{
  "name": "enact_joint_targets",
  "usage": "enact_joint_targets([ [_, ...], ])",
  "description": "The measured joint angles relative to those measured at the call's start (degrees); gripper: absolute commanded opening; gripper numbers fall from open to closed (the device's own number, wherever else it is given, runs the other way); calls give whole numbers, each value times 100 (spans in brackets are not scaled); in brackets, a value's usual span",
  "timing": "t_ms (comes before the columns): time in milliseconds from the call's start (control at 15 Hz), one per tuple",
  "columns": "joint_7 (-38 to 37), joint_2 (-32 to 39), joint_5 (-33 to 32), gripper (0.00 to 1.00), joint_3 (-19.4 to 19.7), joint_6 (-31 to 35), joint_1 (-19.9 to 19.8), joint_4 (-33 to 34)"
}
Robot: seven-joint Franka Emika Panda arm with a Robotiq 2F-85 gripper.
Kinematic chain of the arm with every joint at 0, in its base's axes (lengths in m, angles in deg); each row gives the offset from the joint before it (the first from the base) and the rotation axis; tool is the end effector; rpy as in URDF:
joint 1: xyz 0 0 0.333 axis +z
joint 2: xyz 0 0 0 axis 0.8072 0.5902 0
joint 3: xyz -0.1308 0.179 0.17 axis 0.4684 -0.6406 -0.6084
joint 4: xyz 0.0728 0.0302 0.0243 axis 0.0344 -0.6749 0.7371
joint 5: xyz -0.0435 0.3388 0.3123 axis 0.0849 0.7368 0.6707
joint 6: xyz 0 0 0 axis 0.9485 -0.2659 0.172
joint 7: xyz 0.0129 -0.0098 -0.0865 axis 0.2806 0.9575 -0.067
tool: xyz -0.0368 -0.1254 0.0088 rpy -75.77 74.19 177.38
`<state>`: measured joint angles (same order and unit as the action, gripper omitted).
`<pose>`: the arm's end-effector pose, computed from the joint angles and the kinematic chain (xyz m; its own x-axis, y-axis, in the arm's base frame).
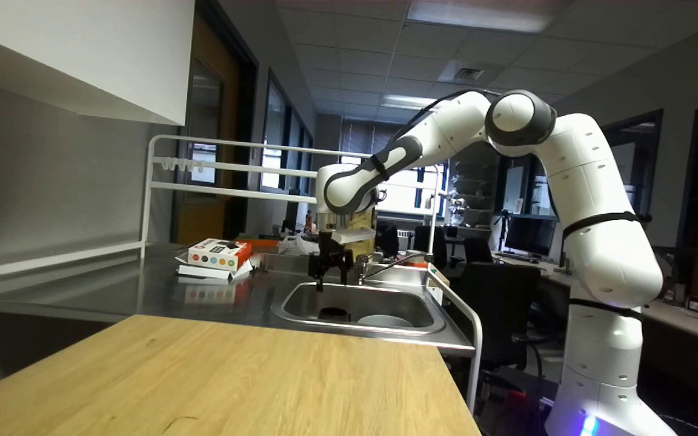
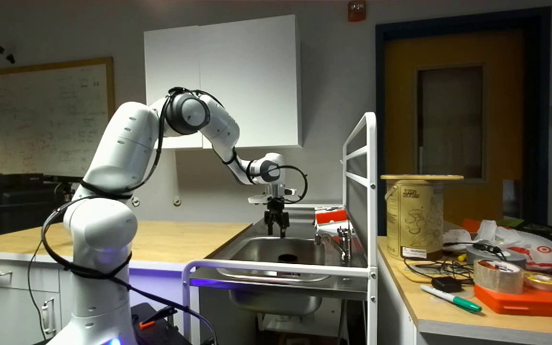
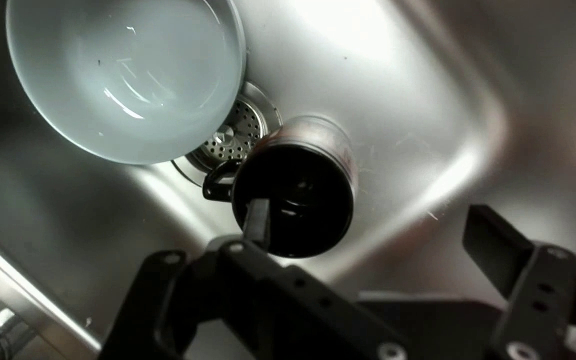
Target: Remove the brown mug from the sink
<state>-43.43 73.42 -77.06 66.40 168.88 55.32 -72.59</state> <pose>0.6703 0.0313 0.2247 0.9800 -0.1938 -0.0458 -0.1882 -0.9766 0.1045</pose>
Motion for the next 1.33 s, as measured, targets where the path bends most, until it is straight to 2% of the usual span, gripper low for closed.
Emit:
enact_joint_targets([
  [467, 53, 1163, 301, 100, 126, -30, 17, 1098],
  [933, 85, 1951, 645, 100, 248, -226, -57, 1801],
  [1067, 85, 2095, 711, 73, 252, -371, -57, 1973],
  [1333, 85, 2293, 759, 43, 273, -624, -56, 2268],
])
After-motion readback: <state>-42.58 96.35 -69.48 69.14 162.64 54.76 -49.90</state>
